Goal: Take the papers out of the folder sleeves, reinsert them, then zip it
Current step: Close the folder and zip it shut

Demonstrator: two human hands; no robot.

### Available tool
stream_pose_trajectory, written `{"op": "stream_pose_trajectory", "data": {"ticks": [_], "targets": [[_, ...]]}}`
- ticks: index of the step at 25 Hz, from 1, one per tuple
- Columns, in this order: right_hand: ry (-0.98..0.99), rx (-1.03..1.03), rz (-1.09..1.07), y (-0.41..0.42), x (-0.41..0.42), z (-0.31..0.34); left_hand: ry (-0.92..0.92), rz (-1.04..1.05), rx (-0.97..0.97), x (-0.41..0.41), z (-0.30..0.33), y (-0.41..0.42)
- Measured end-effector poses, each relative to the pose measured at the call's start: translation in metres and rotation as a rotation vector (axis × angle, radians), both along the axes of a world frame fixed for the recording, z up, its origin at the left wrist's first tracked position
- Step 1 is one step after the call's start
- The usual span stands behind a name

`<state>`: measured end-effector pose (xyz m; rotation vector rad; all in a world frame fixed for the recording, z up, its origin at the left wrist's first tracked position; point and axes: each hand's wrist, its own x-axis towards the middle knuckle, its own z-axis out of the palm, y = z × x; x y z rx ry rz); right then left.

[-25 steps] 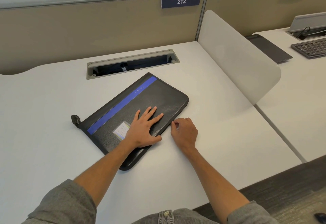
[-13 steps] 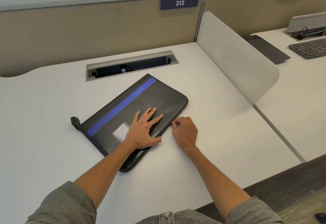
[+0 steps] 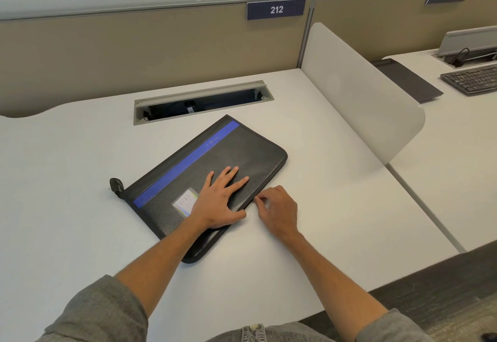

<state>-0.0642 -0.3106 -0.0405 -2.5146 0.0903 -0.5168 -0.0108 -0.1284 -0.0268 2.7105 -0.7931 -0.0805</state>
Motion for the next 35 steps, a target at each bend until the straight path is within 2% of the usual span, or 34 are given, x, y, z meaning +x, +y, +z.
{"op": "stream_pose_trajectory", "data": {"ticks": [5, 12, 17, 24, 28, 35], "targets": [[0.194, 0.076, -0.199, -0.002, 0.013, 0.002, 0.012, -0.02, 0.012, 0.0, 0.0, 0.001], [0.226, 0.152, -0.318, -0.003, 0.024, 0.002, 0.032, -0.037, 0.014, -0.001, 0.001, 0.002], [0.219, 0.166, -0.294, -0.005, 0.023, 0.003, 0.032, -0.034, 0.02, -0.003, 0.001, 0.001], [0.128, 0.186, -0.125, -0.009, 0.013, 0.006, 0.024, -0.019, 0.011, -0.008, 0.0, 0.005], [0.076, 0.105, 0.024, -0.008, 0.006, 0.006, 0.037, -0.012, 0.001, -0.009, 0.002, 0.005], [0.143, 0.074, -0.09, -0.005, 0.009, 0.004, 0.058, -0.023, 0.021, -0.012, 0.003, 0.005]]}}
